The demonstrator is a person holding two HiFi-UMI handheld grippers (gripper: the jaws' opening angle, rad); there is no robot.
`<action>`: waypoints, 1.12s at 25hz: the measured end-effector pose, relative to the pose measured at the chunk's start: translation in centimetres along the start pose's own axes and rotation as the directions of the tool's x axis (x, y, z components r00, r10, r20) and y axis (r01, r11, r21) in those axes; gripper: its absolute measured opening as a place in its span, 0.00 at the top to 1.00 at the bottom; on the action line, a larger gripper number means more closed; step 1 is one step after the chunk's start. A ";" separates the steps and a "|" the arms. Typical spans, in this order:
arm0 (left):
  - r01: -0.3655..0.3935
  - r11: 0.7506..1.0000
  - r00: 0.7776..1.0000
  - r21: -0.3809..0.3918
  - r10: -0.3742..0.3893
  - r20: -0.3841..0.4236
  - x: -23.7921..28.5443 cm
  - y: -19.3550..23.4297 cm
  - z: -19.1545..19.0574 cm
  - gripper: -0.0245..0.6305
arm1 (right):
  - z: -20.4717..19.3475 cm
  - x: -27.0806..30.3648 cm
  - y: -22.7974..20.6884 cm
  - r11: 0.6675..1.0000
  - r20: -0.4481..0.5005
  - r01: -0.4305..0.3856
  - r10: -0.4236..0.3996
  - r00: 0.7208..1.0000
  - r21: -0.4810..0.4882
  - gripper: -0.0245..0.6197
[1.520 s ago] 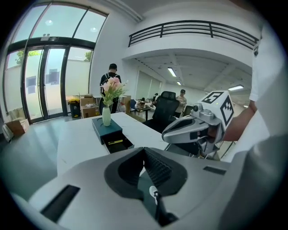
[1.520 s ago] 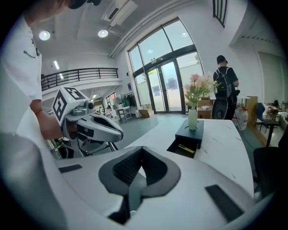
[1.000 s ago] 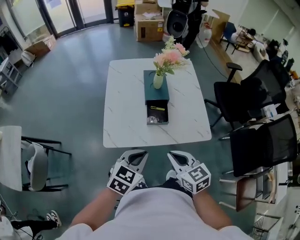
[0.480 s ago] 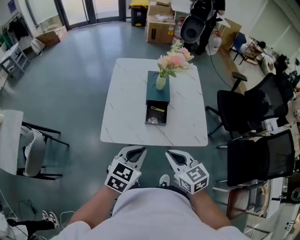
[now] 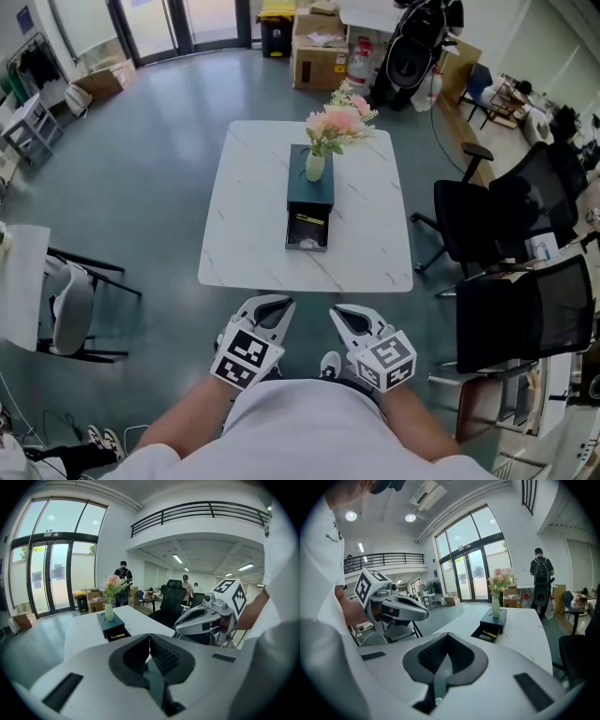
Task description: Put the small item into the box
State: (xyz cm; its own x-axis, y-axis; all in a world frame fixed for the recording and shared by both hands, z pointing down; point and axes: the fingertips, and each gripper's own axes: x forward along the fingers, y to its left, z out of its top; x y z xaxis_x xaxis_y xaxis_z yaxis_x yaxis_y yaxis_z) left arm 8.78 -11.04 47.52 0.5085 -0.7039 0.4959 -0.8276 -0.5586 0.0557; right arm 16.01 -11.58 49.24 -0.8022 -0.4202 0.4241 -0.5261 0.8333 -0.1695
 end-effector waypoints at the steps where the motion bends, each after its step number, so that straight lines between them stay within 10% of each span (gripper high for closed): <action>1: 0.000 1.000 1.000 0.004 0.000 0.000 0.0 -0.1 0.1 0.94 | 0.0 -0.1 -0.1 1.000 0.001 0.002 -0.002 1.000 0.005 0.94; 28: 0.010 1.000 1.000 0.019 -0.010 0.003 0.0 -0.3 0.0 0.94 | -0.3 -0.3 -0.5 1.000 -0.004 0.025 -0.025 1.000 0.003 0.94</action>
State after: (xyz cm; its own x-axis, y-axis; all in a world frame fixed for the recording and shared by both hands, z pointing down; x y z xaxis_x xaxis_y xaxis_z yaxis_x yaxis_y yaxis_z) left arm 8.99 -10.89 47.49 0.5177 -0.6996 0.4925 -0.8177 -0.5740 0.0442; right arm 16.61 -11.77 49.51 -0.7876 -0.4400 0.4314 -0.5471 0.8214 -0.1613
